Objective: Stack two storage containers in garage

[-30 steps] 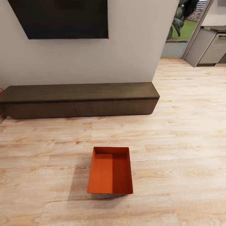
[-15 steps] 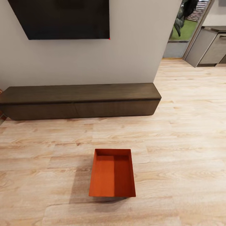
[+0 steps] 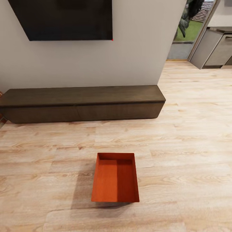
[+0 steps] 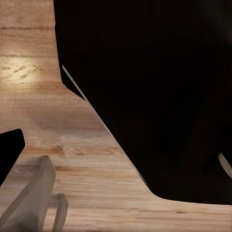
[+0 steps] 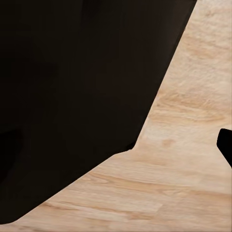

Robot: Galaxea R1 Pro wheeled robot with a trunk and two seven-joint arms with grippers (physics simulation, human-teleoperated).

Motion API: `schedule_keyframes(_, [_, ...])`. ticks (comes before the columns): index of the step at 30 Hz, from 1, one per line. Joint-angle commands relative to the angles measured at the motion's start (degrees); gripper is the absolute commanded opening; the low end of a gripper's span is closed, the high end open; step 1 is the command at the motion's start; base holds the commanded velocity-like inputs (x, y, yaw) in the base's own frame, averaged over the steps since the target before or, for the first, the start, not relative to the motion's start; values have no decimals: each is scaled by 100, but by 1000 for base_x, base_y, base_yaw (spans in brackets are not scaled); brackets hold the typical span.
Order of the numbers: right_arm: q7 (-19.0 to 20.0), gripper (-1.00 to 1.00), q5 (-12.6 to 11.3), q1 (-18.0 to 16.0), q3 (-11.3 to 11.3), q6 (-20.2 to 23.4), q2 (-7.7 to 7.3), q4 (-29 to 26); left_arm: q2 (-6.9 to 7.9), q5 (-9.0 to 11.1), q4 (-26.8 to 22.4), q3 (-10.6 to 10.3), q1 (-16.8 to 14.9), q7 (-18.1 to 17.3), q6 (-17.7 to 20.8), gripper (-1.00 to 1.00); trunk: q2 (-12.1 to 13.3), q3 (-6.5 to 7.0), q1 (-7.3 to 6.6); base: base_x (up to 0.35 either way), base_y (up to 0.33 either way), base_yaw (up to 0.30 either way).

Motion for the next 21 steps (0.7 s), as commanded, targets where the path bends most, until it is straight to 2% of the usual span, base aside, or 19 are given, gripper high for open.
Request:
schedule_keyframes(1, [-11, 100, -50, 0, 51, -12, -3, -1, -1, 48, -7, 2, 1, 1, 17, 100, -1, -3, 0, 0, 0, 0])
schedule_keyframes(11, [-11, 100, 15, 0, 67, -17, 11, -1, -1, 48, -7, 2, 1, 3, 13, 100, -1, -3, 0, 0, 0, 0])
schedule_keyframes(21, [-11, 100, -34, 0, 66, -57, 12, -1, -1, 48, -7, 2, 1, 9, 18, 100, -1, -3, 0, 0, 0, 0])
